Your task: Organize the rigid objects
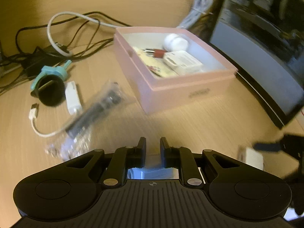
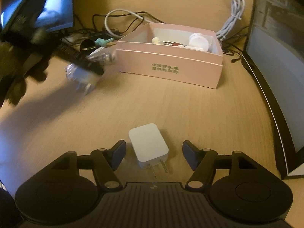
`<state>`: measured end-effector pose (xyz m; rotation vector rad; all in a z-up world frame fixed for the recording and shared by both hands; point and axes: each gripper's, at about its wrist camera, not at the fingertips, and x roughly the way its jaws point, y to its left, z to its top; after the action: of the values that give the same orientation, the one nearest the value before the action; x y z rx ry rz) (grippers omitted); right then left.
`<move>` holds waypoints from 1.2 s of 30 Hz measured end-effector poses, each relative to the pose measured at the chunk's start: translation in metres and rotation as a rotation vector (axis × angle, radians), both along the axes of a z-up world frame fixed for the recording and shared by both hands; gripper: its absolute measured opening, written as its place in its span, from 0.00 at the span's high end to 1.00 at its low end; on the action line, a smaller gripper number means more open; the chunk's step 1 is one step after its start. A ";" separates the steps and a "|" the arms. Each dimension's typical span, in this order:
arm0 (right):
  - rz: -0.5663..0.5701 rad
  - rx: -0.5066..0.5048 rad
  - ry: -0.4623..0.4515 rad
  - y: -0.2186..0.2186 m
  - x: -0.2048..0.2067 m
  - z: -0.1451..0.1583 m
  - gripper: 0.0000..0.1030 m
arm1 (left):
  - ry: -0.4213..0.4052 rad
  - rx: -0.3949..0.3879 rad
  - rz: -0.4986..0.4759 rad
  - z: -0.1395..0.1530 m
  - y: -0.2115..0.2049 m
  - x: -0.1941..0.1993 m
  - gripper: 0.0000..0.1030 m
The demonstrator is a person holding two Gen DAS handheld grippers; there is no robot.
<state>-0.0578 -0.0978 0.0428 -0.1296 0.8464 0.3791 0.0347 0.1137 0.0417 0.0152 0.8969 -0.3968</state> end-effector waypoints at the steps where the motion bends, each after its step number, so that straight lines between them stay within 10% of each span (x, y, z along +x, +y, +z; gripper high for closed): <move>1: -0.001 -0.002 -0.003 0.002 0.000 0.000 0.33 | -0.015 0.004 -0.004 0.000 -0.001 -0.007 0.83; 15: 0.011 0.014 0.001 0.012 0.003 -0.009 0.00 | -0.064 -0.174 0.276 0.036 0.059 -0.049 0.83; 23: 0.076 -0.034 0.084 0.017 0.020 -0.001 0.08 | -0.075 -0.142 0.426 0.036 0.094 -0.082 0.83; 26: 0.091 -0.043 -0.027 0.028 0.014 0.018 0.15 | -0.081 -0.130 0.456 0.035 0.106 -0.096 0.83; 36: 0.290 0.045 -0.071 0.144 0.042 0.019 0.15 | -0.036 -0.106 0.525 0.031 0.110 -0.118 0.83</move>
<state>-0.0161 0.0459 0.0617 -0.2237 0.7495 0.6615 -0.0837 0.2233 0.0724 -0.3044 0.8082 0.0468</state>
